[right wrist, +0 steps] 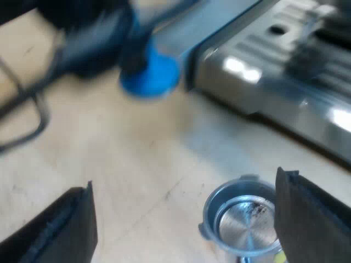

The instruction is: Grind coffee beans and then tamp

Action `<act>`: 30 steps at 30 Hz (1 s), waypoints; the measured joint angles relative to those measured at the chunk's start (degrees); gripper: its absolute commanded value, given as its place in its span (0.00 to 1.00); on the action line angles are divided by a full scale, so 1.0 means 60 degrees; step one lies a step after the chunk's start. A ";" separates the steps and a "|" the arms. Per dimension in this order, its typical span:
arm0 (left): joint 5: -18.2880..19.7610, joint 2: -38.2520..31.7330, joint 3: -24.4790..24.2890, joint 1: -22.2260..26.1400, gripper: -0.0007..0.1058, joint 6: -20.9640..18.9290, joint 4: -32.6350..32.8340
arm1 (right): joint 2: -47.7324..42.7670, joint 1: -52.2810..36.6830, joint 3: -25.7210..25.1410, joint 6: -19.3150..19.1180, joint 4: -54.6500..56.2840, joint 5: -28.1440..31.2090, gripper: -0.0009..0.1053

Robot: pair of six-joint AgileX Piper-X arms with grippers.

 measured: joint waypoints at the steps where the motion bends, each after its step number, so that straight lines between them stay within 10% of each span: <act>1: 0.0000 0.0000 0.0000 0.0187 0.01 0.0000 0.0006 | 0.0128 -0.0077 0.0000 -0.0100 0.0000 -0.0218 0.66; 30: -0.0423 0.1056 0.1573 0.0639 0.01 -0.0088 -0.1703 | 0.2659 -0.0179 -0.1119 -0.0120 -0.0425 -0.1133 0.66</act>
